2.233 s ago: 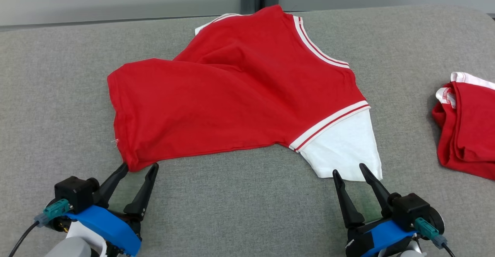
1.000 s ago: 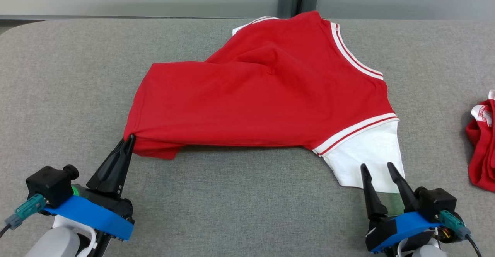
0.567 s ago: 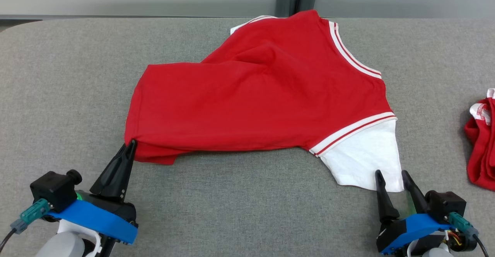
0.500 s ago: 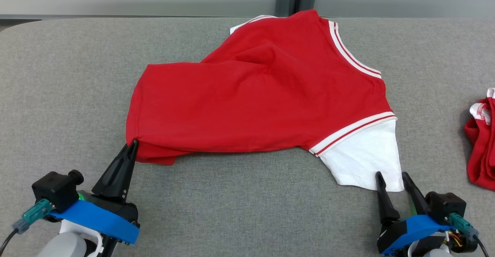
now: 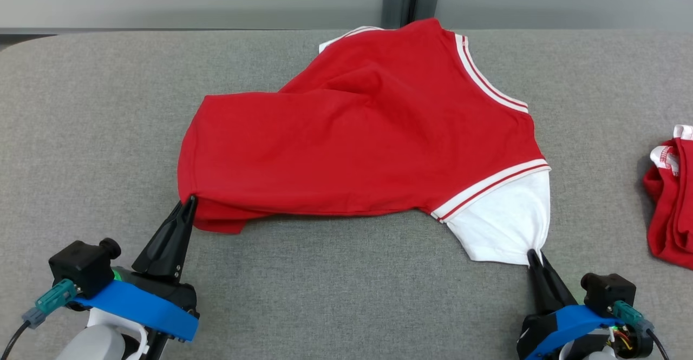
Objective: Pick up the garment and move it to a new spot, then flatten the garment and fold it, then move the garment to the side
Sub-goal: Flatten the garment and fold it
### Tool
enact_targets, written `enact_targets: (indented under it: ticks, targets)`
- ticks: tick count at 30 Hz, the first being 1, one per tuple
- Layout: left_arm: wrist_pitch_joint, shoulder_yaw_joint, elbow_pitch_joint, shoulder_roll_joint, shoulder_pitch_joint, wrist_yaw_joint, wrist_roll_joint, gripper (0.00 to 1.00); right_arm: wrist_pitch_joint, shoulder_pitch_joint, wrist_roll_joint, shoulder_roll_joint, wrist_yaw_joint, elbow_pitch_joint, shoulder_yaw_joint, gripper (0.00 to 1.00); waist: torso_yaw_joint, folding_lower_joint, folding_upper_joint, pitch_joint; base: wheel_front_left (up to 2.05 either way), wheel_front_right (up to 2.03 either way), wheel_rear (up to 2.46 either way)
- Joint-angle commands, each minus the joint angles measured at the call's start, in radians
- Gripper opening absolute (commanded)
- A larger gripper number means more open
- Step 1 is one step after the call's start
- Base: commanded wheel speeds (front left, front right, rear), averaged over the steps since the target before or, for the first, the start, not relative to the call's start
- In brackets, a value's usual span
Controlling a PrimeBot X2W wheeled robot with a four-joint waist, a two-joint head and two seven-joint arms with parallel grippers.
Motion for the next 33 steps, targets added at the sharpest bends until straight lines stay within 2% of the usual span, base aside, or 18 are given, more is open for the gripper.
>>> enact_targets:
  ticks: [1,6,12,18,22,26,33]
  targets:
    - [-0.004,0.012,-0.001,-0.005,0.004,-0.001,0.009,0.0,0.021,0.021,0.012,0.012,0.003,0.005,0.018,0.0,-0.003,0.0,0.0003,-0.009,0.0,0.0,0.0]
    - [-0.004,0.027,-0.027,-0.004,-0.012,-0.001,0.036,0.0,0.013,-0.014,0.092,0.003,0.002,-0.166,-0.016,0.0,-0.017,0.0,0.0003,-0.053,0.0,0.0,0.0]
    - [-0.004,0.056,-0.097,0.042,-0.071,-0.001,0.092,0.0,0.011,-0.118,0.147,0.005,0.002,-0.402,-0.091,0.0,-0.041,0.0,0.0003,-0.134,0.0,0.0,0.0]
    - [-0.004,0.087,-0.174,0.106,-0.19,-0.001,0.124,0.0,0.012,-0.286,0.092,0.005,0.002,-0.544,-0.103,0.0,-0.051,0.0,0.0003,-0.212,0.0,0.0,0.0]
    - [-0.003,0.094,-0.201,0.158,-0.31,-0.001,0.111,0.0,0.018,-0.426,0.037,0.005,0.002,-0.578,-0.08,0.0,-0.05,0.0,0.0003,-0.227,0.0,0.0,0.0]
    - [-0.003,0.093,-0.207,0.197,-0.445,-0.001,0.059,0.0,0.071,-0.574,-0.028,0.005,0.002,-0.585,-0.062,0.0,-0.042,0.0,0.0003,-0.191,0.0,0.0,0.0]
    - [-0.003,-0.018,-0.111,0.258,-0.648,-0.001,0.001,0.0,0.14,-0.789,-0.067,0.005,0.002,-0.456,-0.066,0.0,-0.028,0.0,0.0003,-0.039,0.0,0.0,0.0]
